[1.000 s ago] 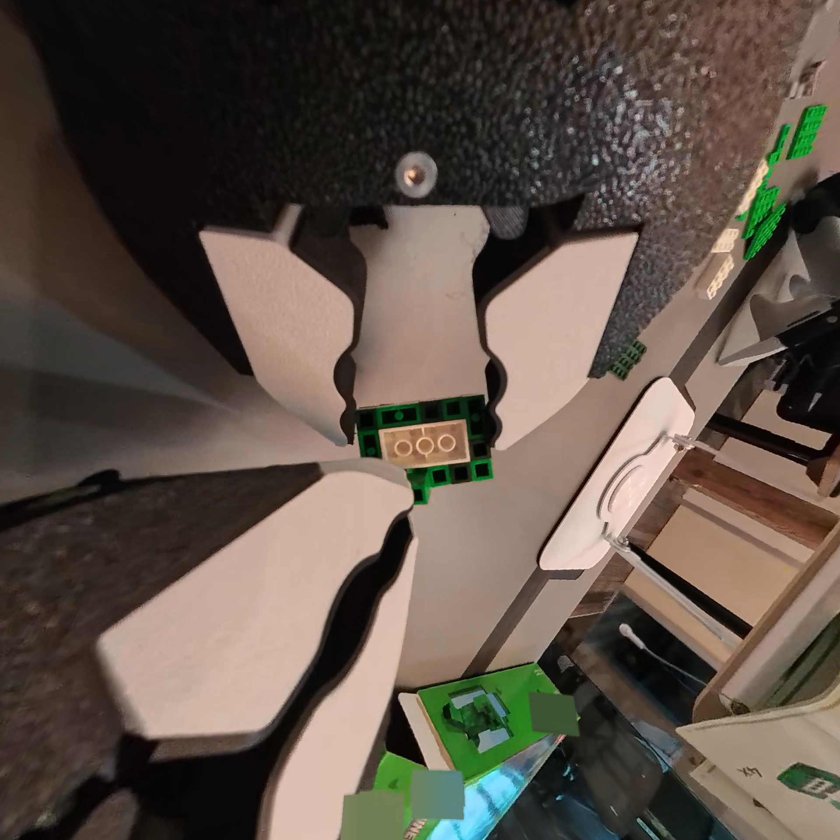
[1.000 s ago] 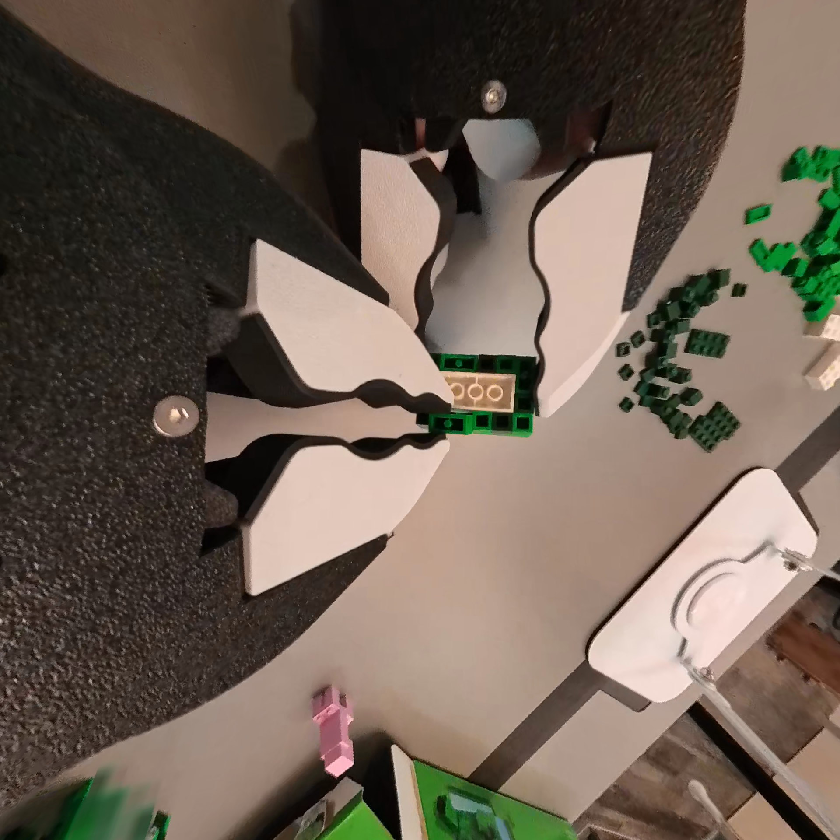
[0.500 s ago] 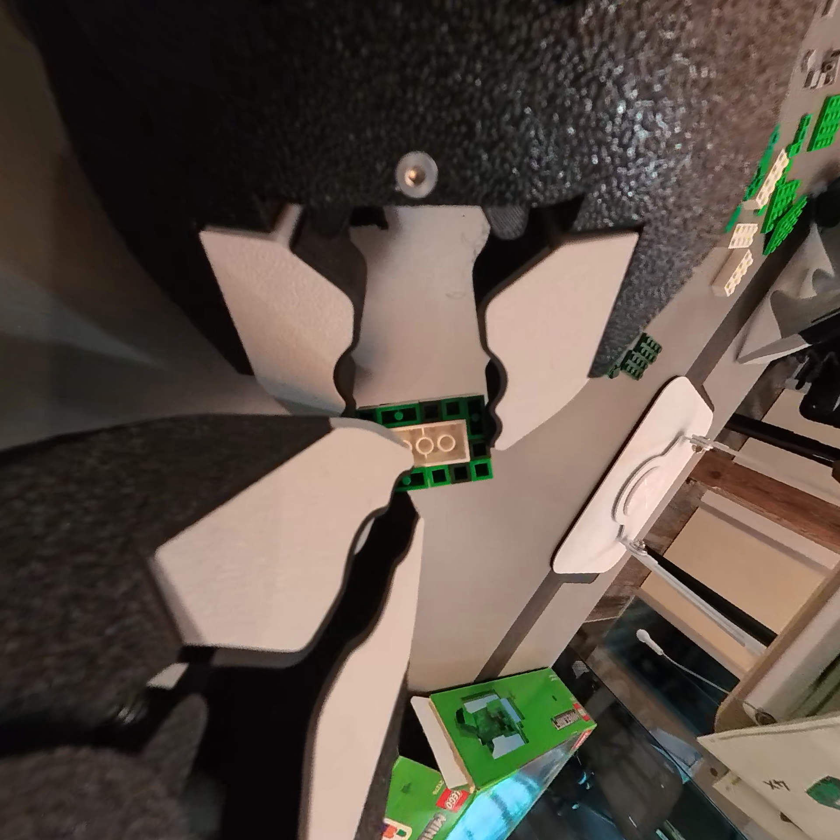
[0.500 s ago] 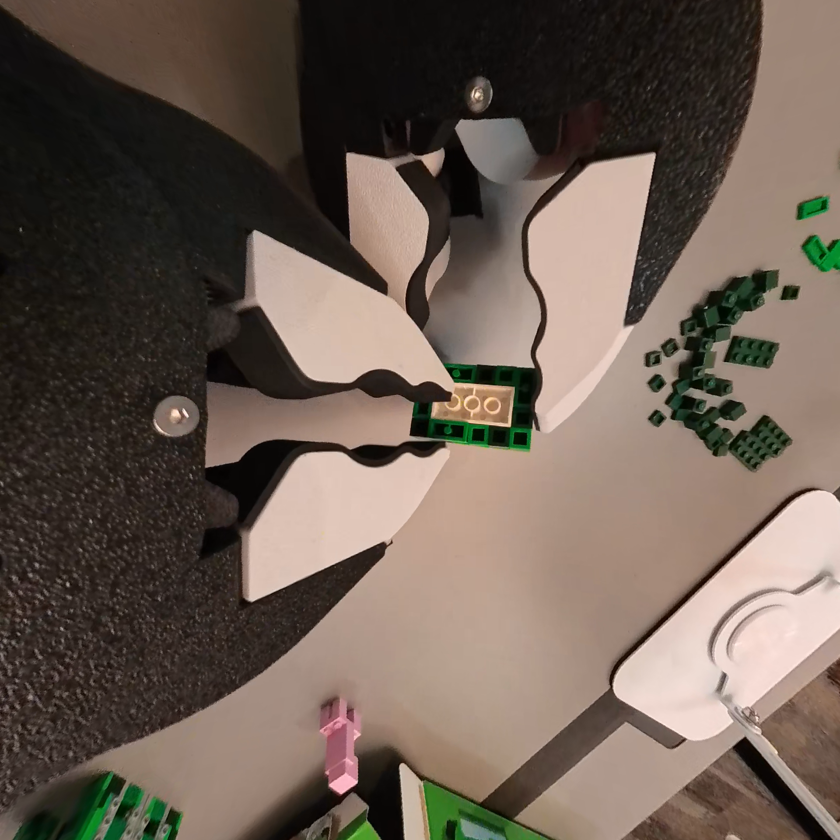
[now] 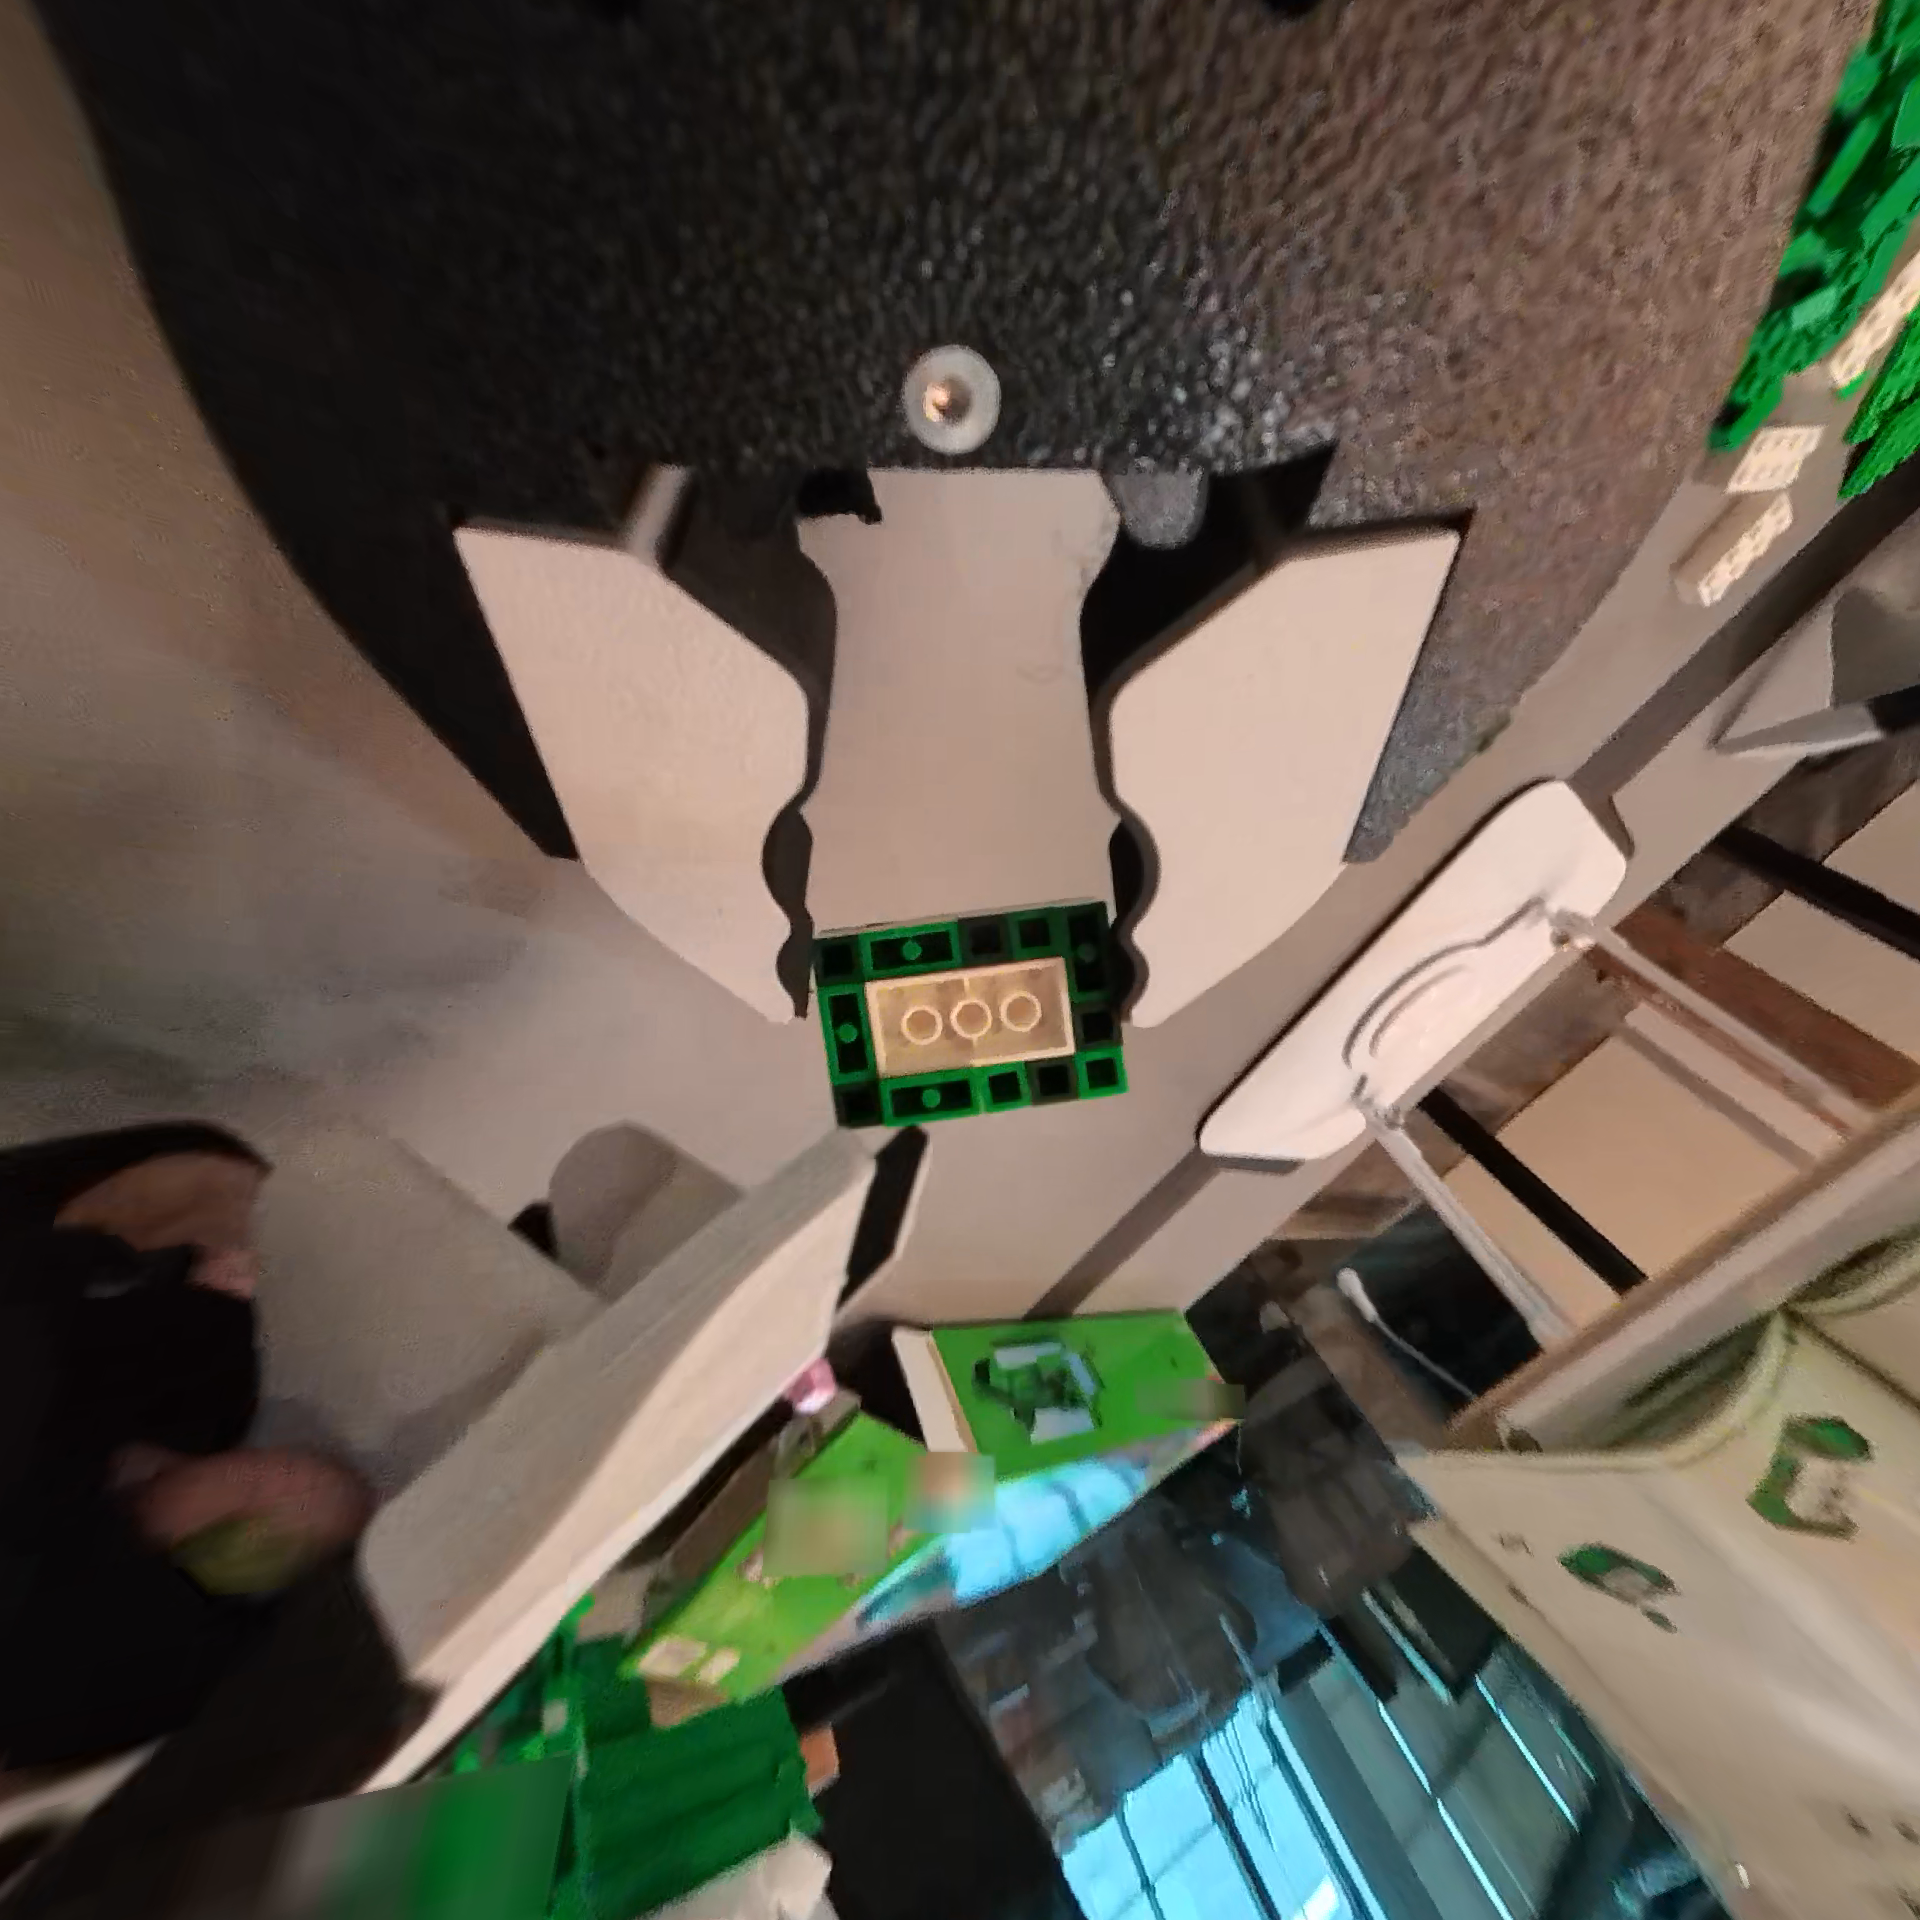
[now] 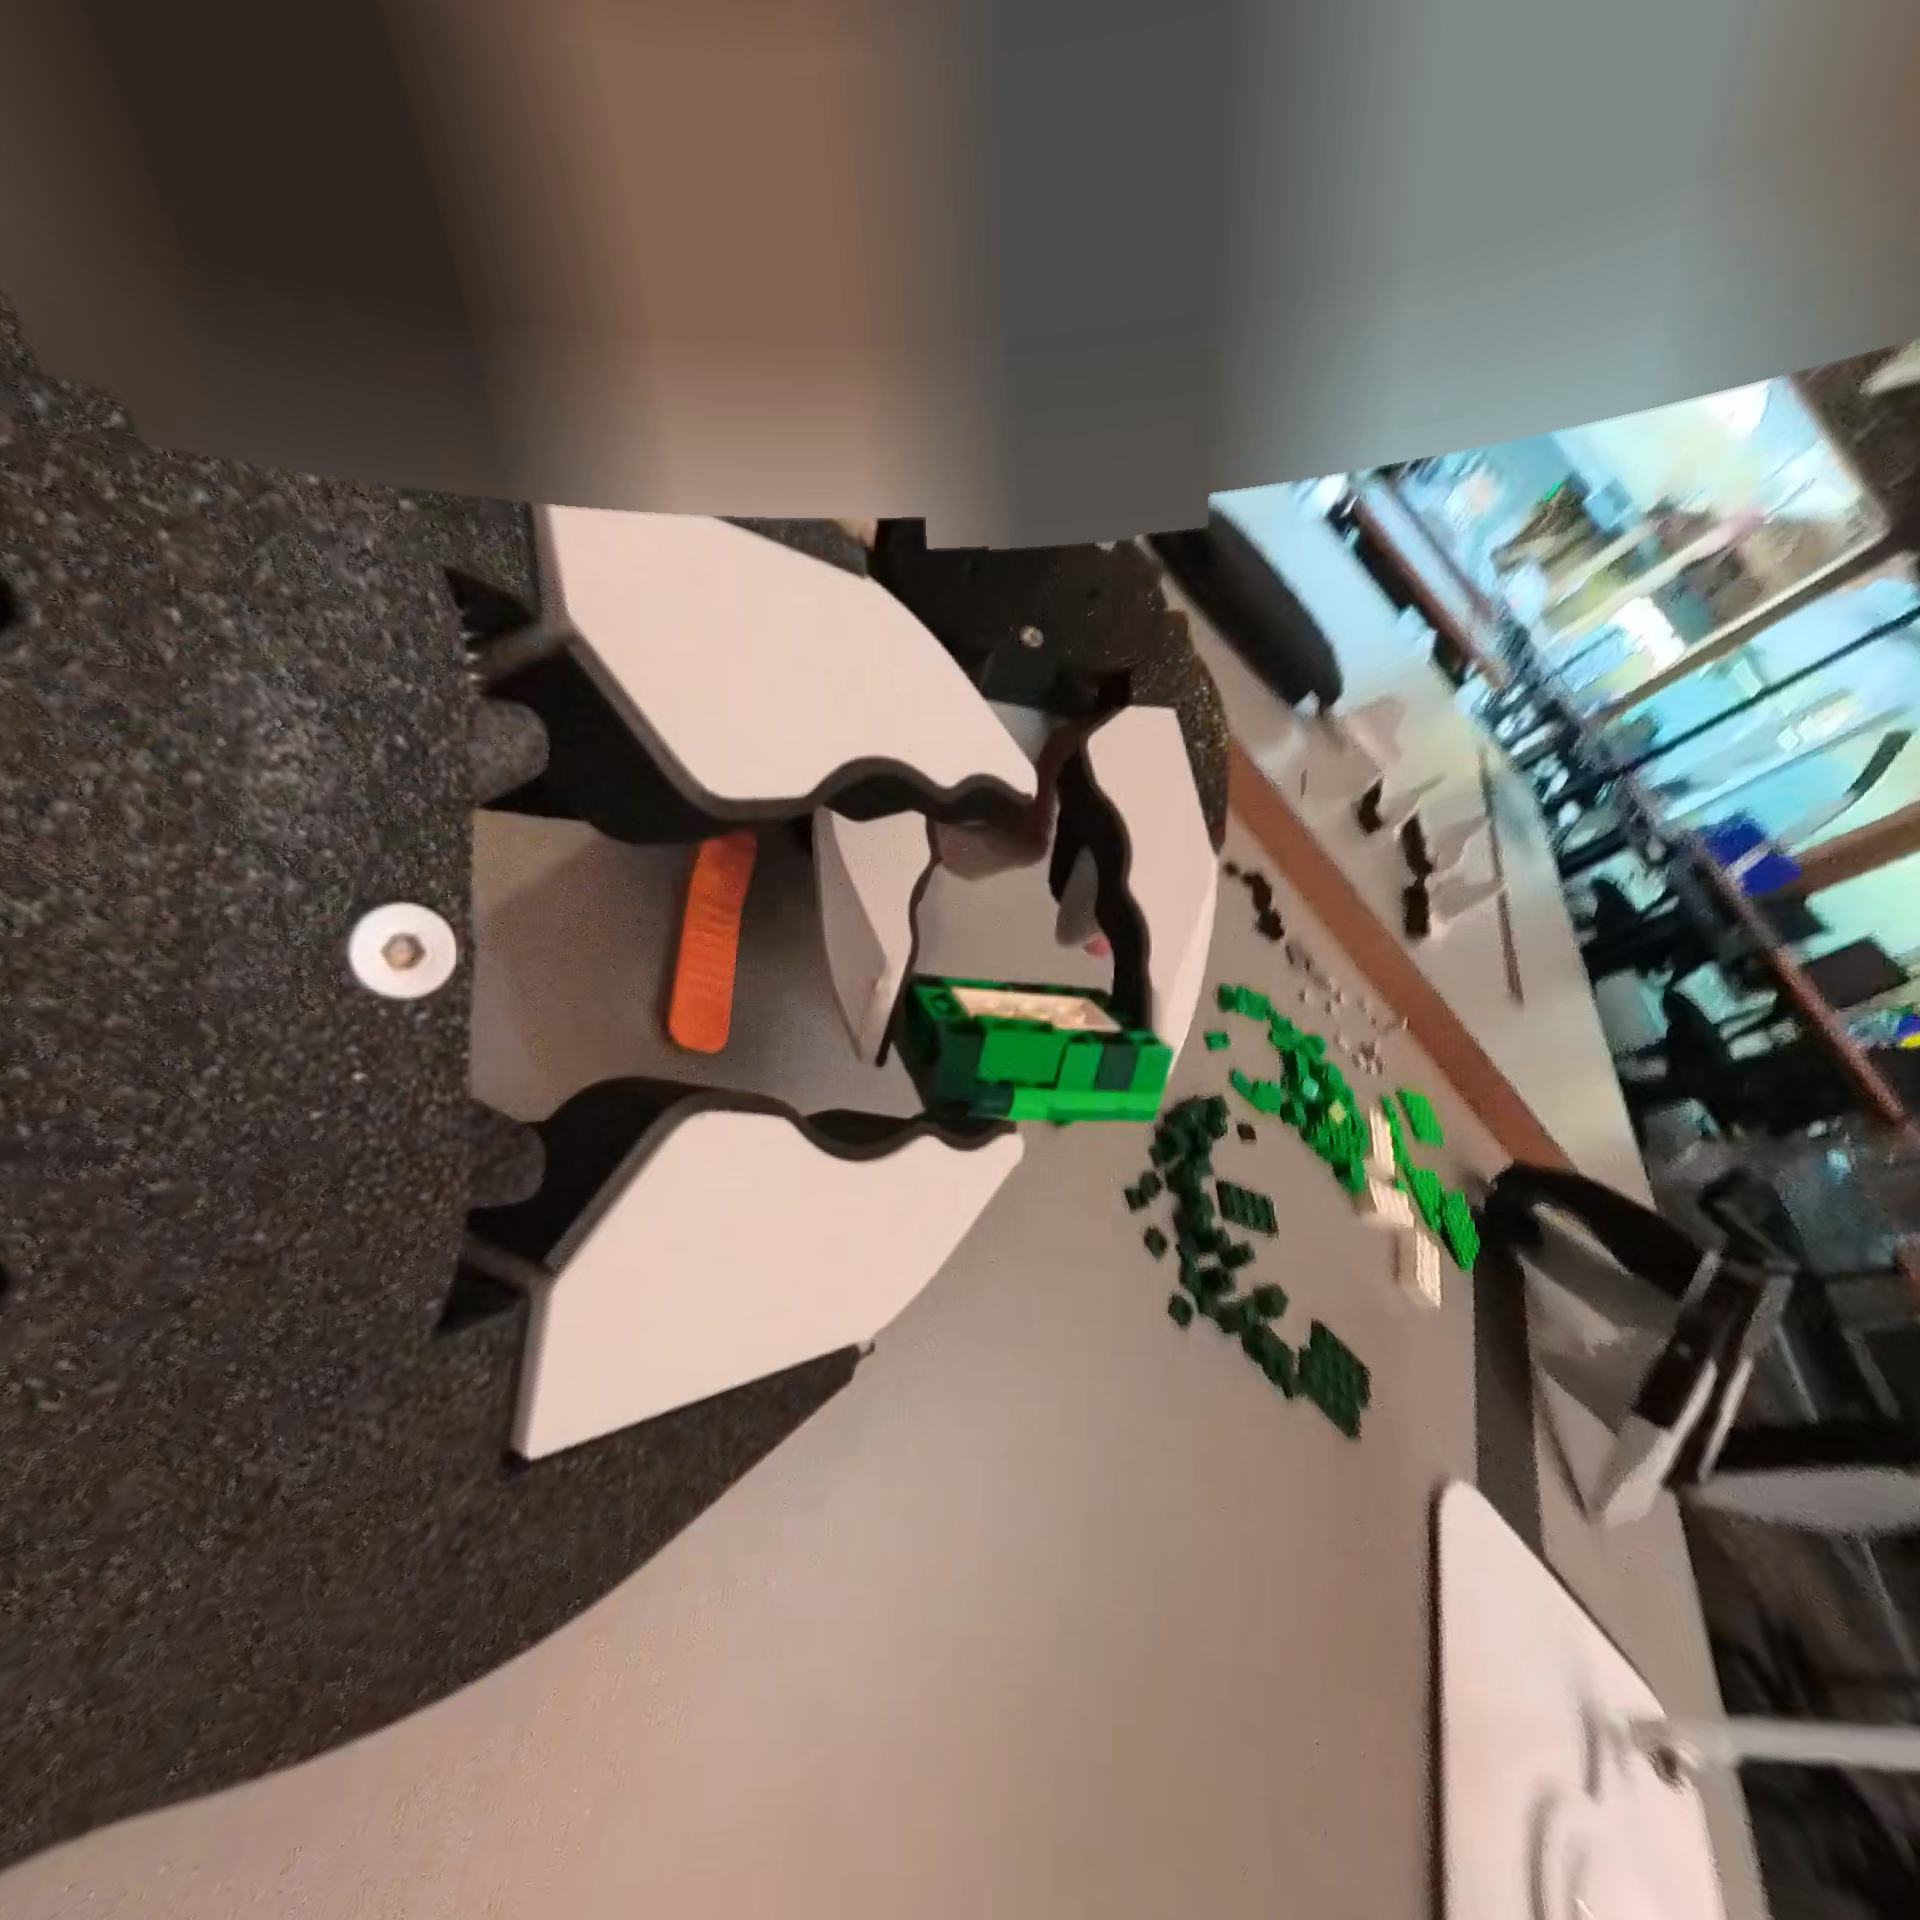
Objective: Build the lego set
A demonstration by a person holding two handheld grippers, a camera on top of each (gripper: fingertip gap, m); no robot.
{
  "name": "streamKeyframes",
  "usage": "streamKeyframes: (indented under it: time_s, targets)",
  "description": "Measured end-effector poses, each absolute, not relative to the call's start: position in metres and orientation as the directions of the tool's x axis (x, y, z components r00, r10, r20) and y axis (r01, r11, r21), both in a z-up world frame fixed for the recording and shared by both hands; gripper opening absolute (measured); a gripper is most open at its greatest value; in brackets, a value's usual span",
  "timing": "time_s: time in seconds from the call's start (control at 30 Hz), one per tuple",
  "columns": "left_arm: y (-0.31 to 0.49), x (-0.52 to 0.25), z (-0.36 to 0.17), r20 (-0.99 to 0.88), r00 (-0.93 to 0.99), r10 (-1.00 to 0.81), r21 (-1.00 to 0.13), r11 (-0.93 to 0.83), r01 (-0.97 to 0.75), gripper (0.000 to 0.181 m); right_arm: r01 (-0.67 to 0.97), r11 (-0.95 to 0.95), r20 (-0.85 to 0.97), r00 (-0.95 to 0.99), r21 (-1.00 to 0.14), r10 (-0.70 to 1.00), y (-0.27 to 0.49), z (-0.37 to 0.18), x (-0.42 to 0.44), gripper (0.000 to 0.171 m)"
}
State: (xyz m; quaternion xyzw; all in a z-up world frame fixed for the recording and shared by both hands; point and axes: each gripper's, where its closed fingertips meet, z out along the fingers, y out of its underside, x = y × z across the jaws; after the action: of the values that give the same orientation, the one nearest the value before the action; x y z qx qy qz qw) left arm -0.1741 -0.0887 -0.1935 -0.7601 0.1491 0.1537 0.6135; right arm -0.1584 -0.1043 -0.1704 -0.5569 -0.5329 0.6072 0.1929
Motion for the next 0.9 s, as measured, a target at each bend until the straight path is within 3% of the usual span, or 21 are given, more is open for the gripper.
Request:
streamKeyframes:
  time_s: [0.37, 0.57, 0.9]
  targets:
    - [-0.092, -0.156, -0.182, -0.498, 0.864, -0.075, -0.859, -0.098, -0.503, 0.055, 0.381, -0.337, -0.464, -0.316, -0.861, 0.828, -0.102, -0.179, -0.154, 0.039]
    - [-0.093, -0.152, -0.182, -0.511, 0.855, -0.089, -0.851, -0.088, -0.518, 0.055, 0.376, -0.348, -0.473, -0.321, -0.859, 0.821, -0.103, -0.176, -0.154, 0.020]
    - [-0.096, -0.148, -0.180, -0.529, 0.842, -0.101, -0.842, -0.062, -0.536, 0.055, 0.404, -0.340, -0.485, -0.343, -0.849, 0.804, -0.105, -0.176, -0.150, 0.019]
